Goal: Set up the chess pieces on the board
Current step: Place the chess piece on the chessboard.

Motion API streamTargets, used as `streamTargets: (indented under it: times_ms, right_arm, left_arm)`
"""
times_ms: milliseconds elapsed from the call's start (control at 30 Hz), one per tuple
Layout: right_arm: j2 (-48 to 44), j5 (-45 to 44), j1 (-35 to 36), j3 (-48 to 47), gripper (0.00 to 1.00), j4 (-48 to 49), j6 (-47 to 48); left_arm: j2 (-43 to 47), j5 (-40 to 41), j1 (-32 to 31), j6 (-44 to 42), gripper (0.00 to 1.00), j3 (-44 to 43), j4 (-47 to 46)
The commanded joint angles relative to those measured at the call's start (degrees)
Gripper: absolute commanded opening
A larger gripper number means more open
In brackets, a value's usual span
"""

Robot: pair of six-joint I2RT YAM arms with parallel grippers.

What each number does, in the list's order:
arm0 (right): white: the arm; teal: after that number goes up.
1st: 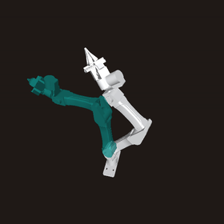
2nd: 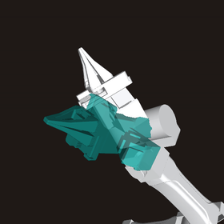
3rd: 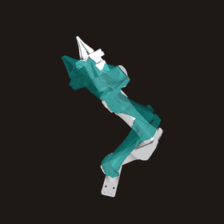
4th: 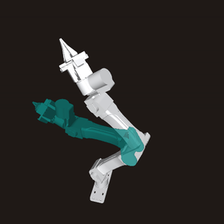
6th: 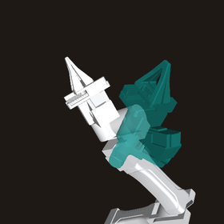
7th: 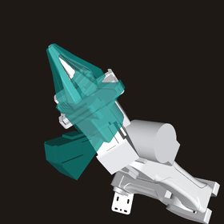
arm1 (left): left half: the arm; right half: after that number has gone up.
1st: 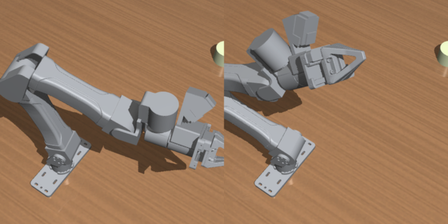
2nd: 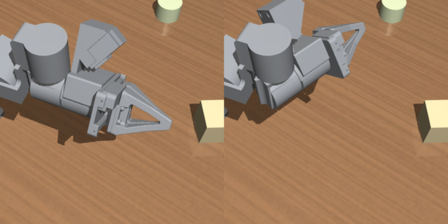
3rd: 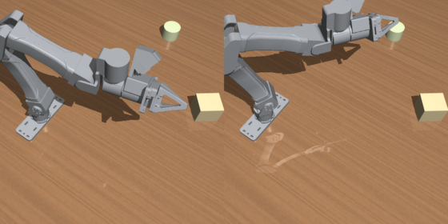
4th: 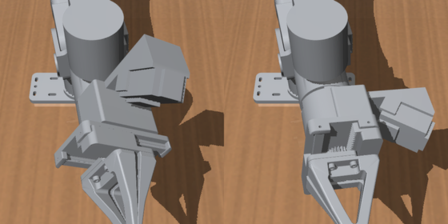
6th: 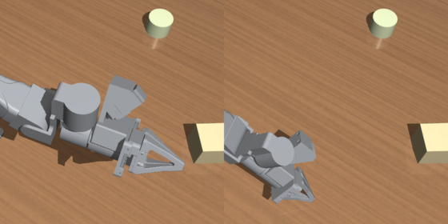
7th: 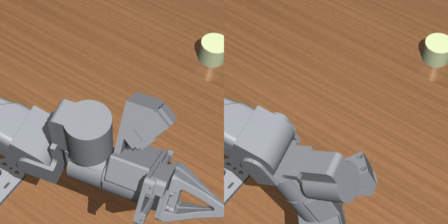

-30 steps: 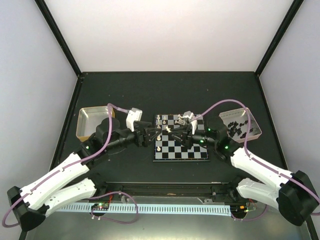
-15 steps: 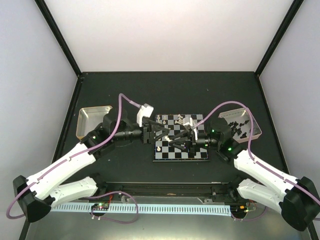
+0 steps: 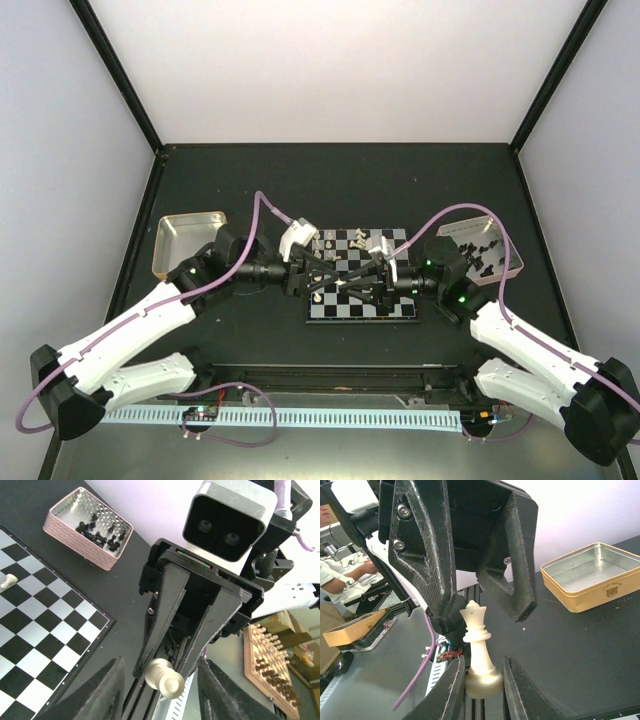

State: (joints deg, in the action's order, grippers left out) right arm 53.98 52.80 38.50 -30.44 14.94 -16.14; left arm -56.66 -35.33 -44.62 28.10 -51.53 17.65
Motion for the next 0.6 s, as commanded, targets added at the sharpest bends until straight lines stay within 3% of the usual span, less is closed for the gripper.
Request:
streamTargets:
  times_ms: [0,167,433,567]
  right_arm:
    - [-0.2,1.5,0.0,-1.7,0.13,0.6,1.5]
    - [0.6,2.4,0.0,-3.2,0.13,-2.4,3.4]
    - [0.6,0.8,0.1,-3.0,0.13,-2.4,3.0]
    - [0.7,-2.4,0.0,-3.6,0.32,-4.6,2.0]
  left_arm:
    - [-1.3,-4.8,0.4,-2.1,0.39,-3.6,0.7]
    - [-3.1,-6.5,0.4,-2.6,0.34,-3.7,0.8]
    - [-3.4,-6.9,0.4,-4.0,0.11,-3.7,1.9]
    - [-3.6,-4.4,0.5,-5.5,0.02,-4.3,3.3]
